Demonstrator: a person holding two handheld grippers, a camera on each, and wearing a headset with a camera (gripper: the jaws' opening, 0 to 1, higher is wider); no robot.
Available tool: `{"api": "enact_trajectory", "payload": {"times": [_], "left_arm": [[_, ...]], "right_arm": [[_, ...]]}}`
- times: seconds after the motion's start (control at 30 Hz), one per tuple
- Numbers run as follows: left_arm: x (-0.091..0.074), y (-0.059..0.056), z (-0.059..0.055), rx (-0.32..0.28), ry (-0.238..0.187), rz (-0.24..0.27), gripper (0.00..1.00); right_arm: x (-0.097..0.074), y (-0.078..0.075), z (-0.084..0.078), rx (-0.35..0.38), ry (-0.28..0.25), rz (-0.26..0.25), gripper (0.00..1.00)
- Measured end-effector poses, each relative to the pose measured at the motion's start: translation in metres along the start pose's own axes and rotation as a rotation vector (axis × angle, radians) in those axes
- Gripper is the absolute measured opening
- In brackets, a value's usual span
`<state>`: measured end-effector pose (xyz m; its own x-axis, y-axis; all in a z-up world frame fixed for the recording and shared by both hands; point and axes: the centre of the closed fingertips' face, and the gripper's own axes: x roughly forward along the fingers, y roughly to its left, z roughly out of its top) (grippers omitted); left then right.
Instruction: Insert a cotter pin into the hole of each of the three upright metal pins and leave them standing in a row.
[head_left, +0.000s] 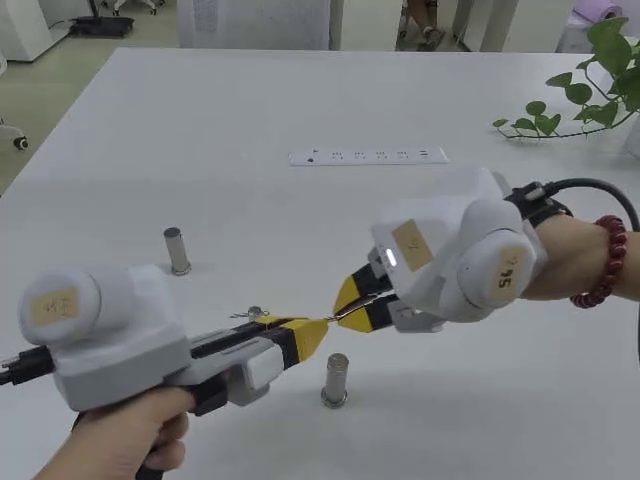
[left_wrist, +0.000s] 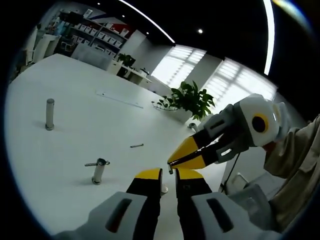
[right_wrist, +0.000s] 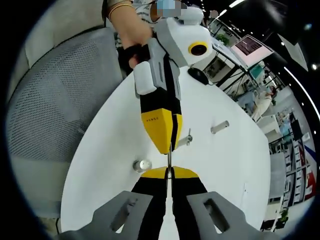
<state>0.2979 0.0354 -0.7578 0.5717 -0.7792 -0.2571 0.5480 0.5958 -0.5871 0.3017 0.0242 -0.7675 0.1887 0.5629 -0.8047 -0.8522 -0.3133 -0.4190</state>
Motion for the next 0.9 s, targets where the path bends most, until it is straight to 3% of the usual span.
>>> {"api": "enact_trajectory", "payload": {"times": [0.23, 0.9], "left_arm": [[-0.0008, -0.0015, 0.0013, -0.002, -0.011, 0.001, 0.04], [-0.0004, 0.0009, -0.0012, -0.029, 0.009, 0.025, 0.01]], "right_arm": [[-0.0002, 0.0005, 0.0014, -0.002, 0.005, -0.003, 0.03], [0.0042, 0.0015, 0.0033, -0.010, 0.022, 0.002, 0.03]]}}
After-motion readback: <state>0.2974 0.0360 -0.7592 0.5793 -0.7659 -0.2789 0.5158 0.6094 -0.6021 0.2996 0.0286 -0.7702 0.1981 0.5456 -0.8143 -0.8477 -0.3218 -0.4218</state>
